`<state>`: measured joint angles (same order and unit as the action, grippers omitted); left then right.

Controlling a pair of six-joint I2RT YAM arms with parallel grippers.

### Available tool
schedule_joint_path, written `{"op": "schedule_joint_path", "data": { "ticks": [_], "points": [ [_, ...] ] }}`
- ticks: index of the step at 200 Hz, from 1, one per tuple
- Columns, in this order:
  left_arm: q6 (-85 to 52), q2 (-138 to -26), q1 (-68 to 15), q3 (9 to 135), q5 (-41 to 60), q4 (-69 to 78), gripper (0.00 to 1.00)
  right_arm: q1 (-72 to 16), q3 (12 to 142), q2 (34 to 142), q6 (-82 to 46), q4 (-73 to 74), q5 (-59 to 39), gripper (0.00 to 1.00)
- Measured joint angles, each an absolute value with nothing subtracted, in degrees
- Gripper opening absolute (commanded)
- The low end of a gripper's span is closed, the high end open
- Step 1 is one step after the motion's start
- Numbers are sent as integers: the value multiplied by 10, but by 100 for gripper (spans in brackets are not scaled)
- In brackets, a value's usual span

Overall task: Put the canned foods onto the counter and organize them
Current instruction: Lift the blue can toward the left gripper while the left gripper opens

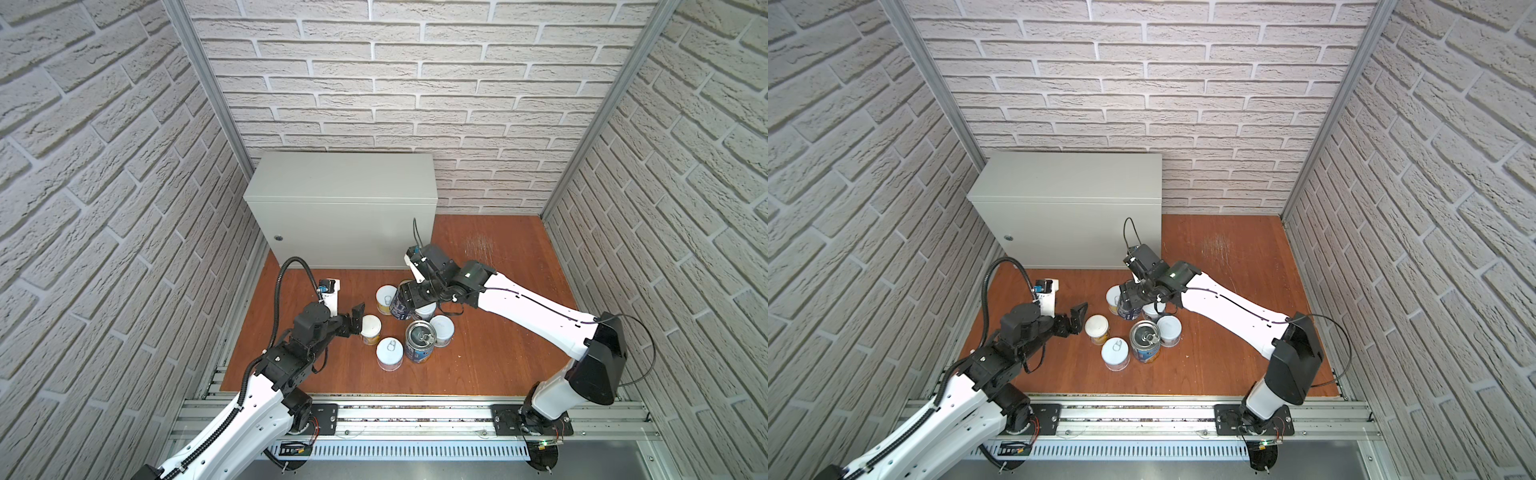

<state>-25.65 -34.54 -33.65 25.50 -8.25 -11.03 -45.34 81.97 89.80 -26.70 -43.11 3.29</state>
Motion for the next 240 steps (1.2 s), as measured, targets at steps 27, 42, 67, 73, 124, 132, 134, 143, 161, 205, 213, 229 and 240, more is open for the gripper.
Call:
{"op": "schedule_joint_path", "data": {
  "ticks": [27, 42, 67, 73, 124, 132, 134, 143, 161, 205, 213, 229, 240],
  "points": [
    [-239, -347, -348, 252, -50, -82, 98, -446, 821, 867, -266, -432, 34, 6],
    [-229, -353, -355, 251, -28, -63, 98, -441, 821, 858, -266, -432, 33, 6],
    [-213, -373, -368, 246, 19, -24, 98, -436, 821, 853, -263, -435, 31, 5],
    [-210, -380, -371, 246, 30, -14, 98, -436, 821, 852, -261, -437, 31, 6],
    [-179, -439, -399, 246, 90, 43, 98, -435, 821, 846, -248, -455, 25, 6],
    [-175, -446, -400, 245, 96, 53, 98, -434, 821, 844, -248, -456, 25, 6],
    [-175, -448, -401, 245, 98, 56, 98, -434, 821, 844, -248, -456, 24, 6],
    [-171, -457, -403, 246, 108, 70, 98, -434, 821, 841, -248, -457, 21, 6],
    [-159, -479, -403, 246, 130, 92, 98, -434, 821, 836, -248, -456, 13, 6],
    [-139, -526, -403, 252, 166, 122, 95, -433, 821, 822, -248, -458, -11, 6],
    [-136, -532, -403, 253, 171, 128, 93, -433, 821, 820, -248, -458, -14, 6],
    [-128, -544, -403, 260, 179, 134, 92, -433, 821, 818, -248, -459, -20, 6],
    [-120, -556, -403, 273, 185, 135, 92, -433, 821, 817, -248, -460, -25, 6]
  ]
}}
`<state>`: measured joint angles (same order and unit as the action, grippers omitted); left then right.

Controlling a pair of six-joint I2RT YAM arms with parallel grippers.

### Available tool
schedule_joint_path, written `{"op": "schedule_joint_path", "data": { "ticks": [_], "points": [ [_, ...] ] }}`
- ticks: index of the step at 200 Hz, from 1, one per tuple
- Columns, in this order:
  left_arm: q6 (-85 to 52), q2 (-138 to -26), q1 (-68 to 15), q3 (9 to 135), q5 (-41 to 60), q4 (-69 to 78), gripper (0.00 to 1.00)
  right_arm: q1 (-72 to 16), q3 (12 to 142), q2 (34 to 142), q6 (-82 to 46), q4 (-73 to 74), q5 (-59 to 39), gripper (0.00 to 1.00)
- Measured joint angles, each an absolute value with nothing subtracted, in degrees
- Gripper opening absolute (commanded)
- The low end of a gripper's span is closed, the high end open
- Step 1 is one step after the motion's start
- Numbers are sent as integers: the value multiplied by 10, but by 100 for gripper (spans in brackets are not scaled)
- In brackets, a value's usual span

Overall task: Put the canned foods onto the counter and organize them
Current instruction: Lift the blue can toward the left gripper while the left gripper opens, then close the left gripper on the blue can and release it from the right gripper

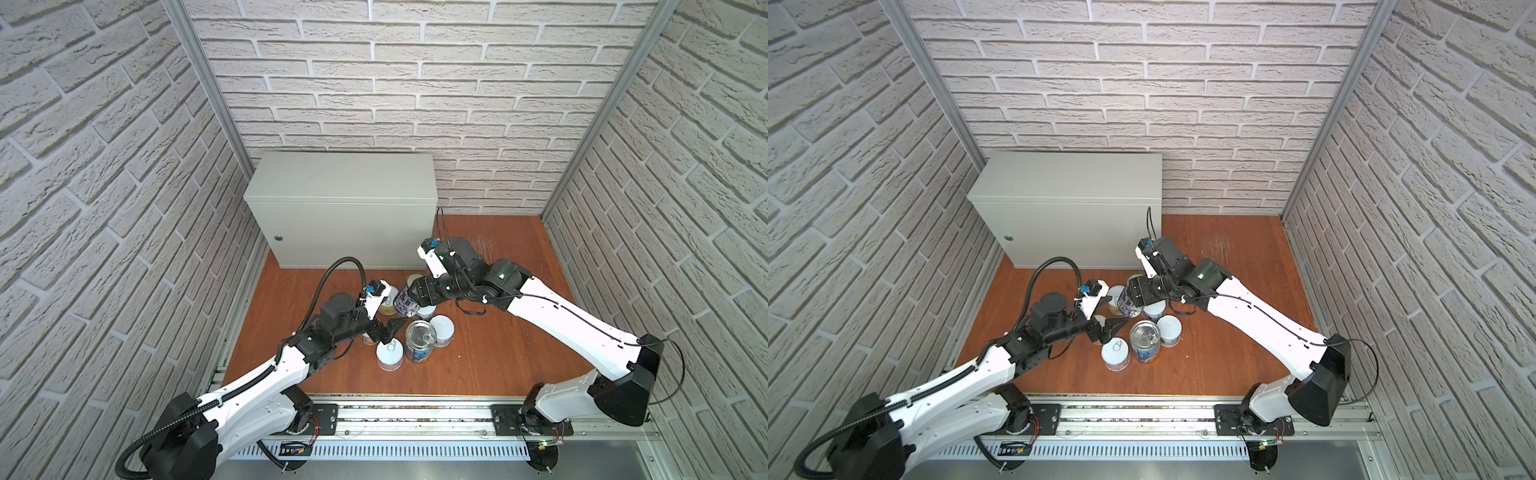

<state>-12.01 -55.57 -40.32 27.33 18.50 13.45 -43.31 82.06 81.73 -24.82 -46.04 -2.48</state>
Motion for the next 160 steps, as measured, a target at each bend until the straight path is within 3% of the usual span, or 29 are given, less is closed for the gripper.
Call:
{"op": "schedule_joint_path", "data": {
  "ticks": [160],
  "points": [
    [-52, -624, -403, 337, 249, 151, 78, -402, 800, 801, -258, -428, -157, 6]
  ]
}}
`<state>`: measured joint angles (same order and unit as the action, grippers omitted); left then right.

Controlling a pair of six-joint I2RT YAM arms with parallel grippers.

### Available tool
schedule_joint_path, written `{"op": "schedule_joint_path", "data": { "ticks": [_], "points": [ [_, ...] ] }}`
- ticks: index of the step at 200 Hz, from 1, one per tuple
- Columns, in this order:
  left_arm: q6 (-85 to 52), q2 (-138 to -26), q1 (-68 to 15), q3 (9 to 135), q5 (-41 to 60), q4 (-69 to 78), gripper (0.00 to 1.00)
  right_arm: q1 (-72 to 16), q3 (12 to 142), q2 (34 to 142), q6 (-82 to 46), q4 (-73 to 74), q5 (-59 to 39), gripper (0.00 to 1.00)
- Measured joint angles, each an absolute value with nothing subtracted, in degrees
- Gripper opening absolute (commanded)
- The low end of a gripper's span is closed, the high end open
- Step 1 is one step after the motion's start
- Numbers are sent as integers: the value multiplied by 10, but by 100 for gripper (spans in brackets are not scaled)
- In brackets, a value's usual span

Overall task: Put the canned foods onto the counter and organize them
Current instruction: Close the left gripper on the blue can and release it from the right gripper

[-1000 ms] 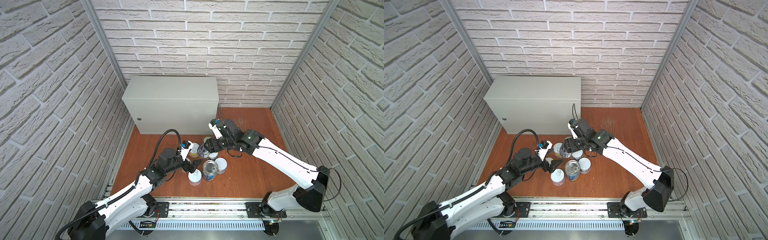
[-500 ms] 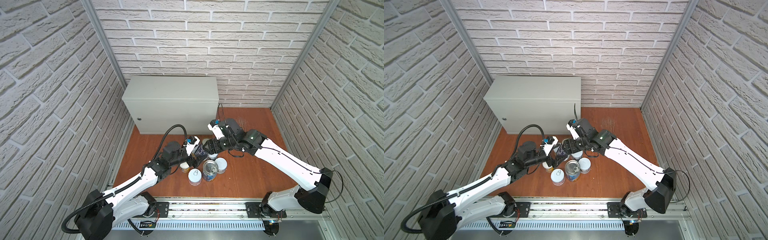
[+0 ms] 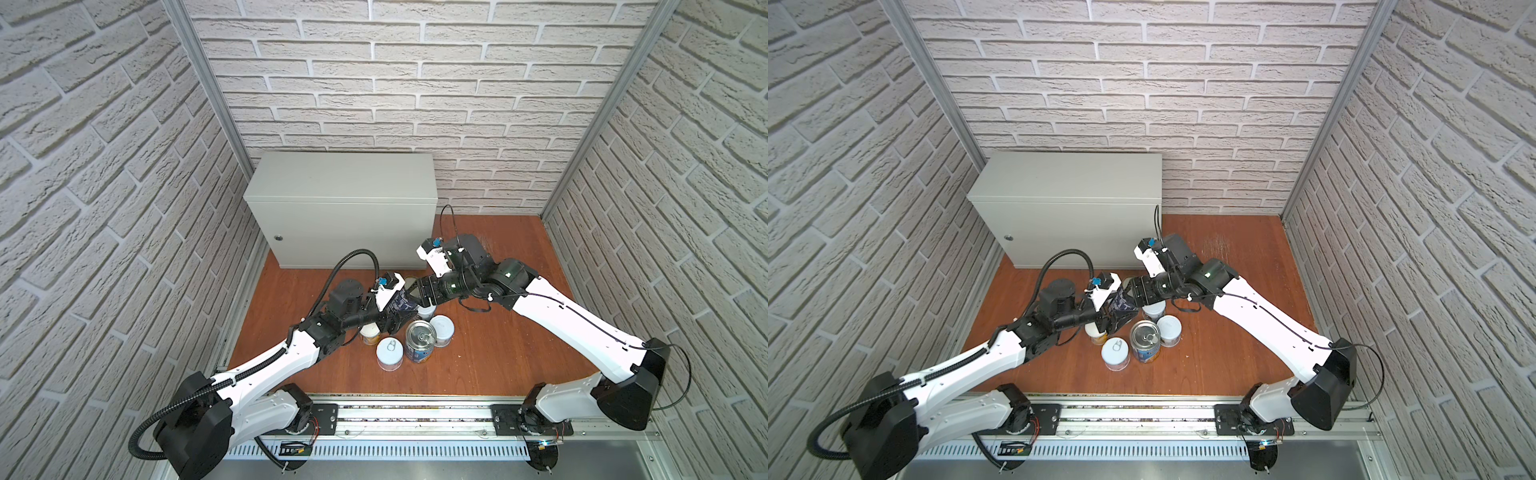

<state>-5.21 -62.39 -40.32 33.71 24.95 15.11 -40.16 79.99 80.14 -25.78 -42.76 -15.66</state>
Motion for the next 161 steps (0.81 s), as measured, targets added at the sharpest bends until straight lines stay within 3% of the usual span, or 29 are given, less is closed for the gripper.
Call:
{"op": "schedule_joint_path", "data": {
  "ticks": [22, 55, 104, 161],
  "points": [
    [-45, -625, -403, 337, 252, 152, 70, -401, 800, 801, -259, -426, -160, 6],
    [-45, -630, -403, 337, 255, 159, 68, -399, 800, 801, -259, -427, -164, 6],
    [-46, -645, -402, 337, 256, 177, 53, -395, 795, 801, -259, -424, -164, 6],
    [-53, -650, -401, 337, 244, 181, 46, -391, 790, 803, -252, -414, -169, 6]
  ]
}}
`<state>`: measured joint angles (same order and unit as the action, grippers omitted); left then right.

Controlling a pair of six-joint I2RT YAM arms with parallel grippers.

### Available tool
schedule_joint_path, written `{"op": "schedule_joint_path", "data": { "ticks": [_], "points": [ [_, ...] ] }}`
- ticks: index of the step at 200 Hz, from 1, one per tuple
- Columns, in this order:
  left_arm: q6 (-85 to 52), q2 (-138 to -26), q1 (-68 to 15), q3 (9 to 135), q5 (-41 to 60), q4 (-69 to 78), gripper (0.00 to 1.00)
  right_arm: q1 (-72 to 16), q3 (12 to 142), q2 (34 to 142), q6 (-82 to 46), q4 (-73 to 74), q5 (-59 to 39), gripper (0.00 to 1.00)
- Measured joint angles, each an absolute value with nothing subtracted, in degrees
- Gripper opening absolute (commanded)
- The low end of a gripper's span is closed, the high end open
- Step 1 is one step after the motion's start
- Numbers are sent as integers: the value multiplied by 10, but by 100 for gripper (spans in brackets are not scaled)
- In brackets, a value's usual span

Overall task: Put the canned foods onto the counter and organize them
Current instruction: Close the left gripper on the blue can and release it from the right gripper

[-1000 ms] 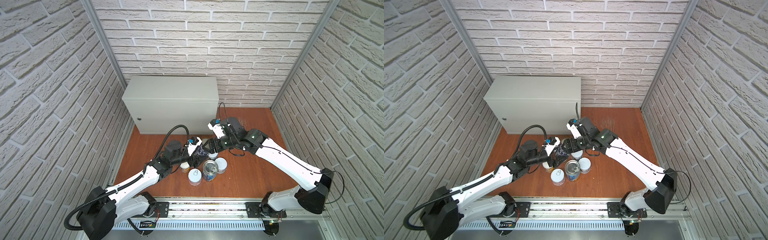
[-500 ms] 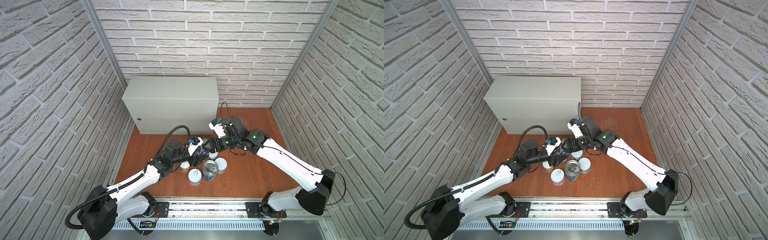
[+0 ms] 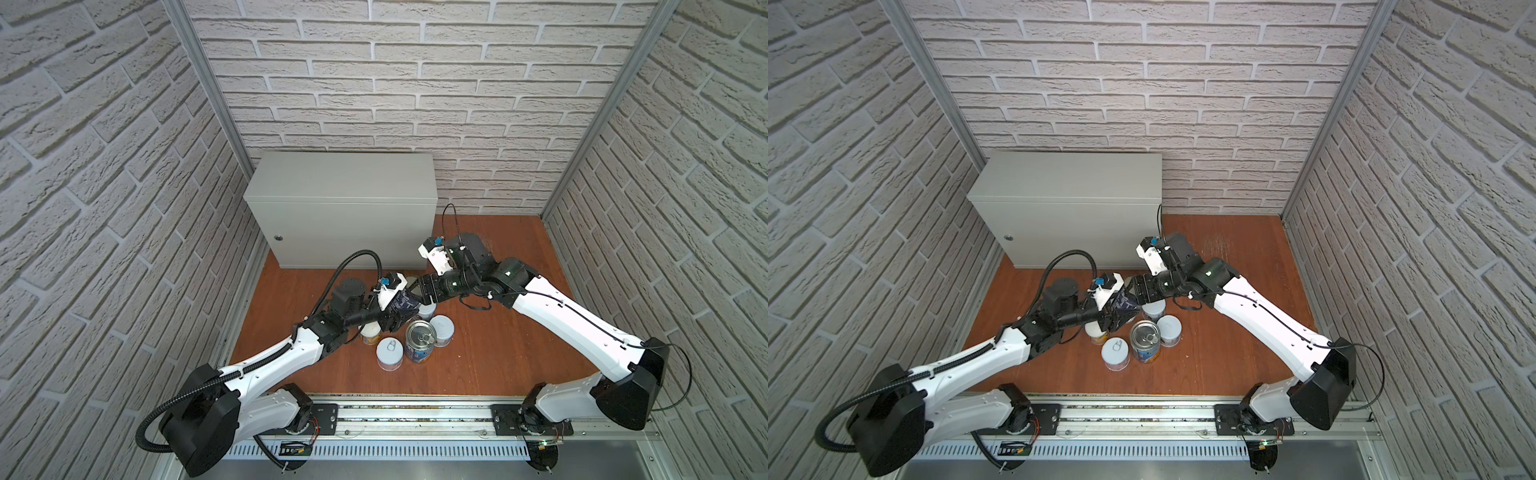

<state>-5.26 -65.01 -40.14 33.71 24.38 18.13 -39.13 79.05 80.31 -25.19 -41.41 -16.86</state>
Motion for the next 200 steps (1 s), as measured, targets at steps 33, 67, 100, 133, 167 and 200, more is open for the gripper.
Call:
{"op": "schedule_joint_path", "data": {
  "ticks": [33, 67, 100, 133, 167, 200],
  "points": [
    [-70, -644, -402, 337, 227, 181, 42, -390, 790, 803, -248, -405, -170, 8],
    [-94, -627, -403, 337, 196, 180, 42, -390, 790, 803, -244, -379, -170, 16],
    [-121, -609, -403, 338, 168, 176, 41, -390, 790, 804, -244, -350, -172, 21],
    [-140, -601, -403, 354, 137, 159, 40, -390, 787, 804, -247, -315, -172, 42],
    [-162, -596, -394, 356, 74, 131, 40, -390, 769, 801, -251, -296, -175, 62],
    [-181, -595, -380, 356, 21, 108, 39, -390, 754, 795, -253, -291, -174, 69]
  ]
}}
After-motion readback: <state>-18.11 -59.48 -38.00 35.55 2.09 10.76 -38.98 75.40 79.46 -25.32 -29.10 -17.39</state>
